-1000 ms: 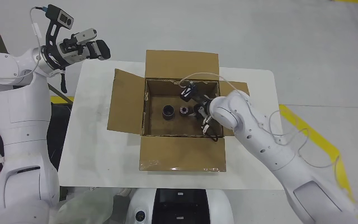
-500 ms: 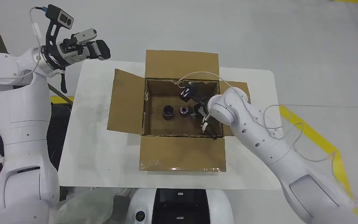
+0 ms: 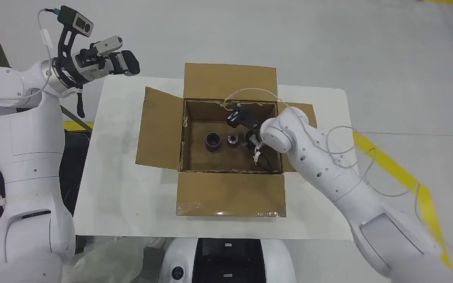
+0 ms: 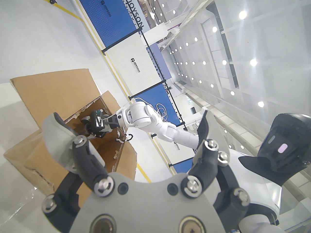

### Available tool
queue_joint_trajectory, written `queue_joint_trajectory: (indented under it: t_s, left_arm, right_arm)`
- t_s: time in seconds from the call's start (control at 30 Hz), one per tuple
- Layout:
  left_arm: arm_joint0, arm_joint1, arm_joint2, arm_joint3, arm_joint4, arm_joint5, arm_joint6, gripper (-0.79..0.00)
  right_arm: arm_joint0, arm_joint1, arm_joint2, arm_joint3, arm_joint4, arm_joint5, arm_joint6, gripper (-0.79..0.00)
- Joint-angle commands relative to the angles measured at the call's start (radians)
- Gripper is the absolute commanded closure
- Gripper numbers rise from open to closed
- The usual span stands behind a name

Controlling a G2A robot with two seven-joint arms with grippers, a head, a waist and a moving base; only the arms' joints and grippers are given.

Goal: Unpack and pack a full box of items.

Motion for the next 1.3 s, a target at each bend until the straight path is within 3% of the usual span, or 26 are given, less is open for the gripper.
queue_joint_trajectory:
  t_s: [0.0,0.13,0.17,0.53,1.0,1.27]
  left_arm:
    - [0.0,0.0,0.0,0.0,0.0,0.0,0.0,-0.785]
    - [0.0,0.0,0.0,0.0,0.0,0.0,0.0,-0.785]
    - [0.0,0.0,0.0,0.0,0.0,0.0,0.0,-0.785]
    - [0.0,0.0,0.0,0.0,0.0,0.0,0.0,-0.785]
    - [0.0,0.0,0.0,0.0,0.0,0.0,0.0,-0.785]
    - [0.0,0.0,0.0,0.0,0.0,0.0,0.0,-0.785]
  right_arm:
    - [0.005,-0.004,-0.003,0.011,0.0,-0.003,0.0,-0.345]
    - [0.01,-0.009,-0.006,0.015,-0.018,0.002,0.004,-0.015]
    - [0.008,-0.009,-0.004,0.012,-0.022,0.005,0.005,0.0]
    - [-0.064,0.023,0.059,-0.17,-0.108,0.012,0.041,0.0]
    - [-0.279,0.09,0.207,-0.571,-0.246,-0.001,0.072,0.0]
    - [-0.37,0.109,0.269,-0.695,-0.274,-0.009,0.038,0.0]
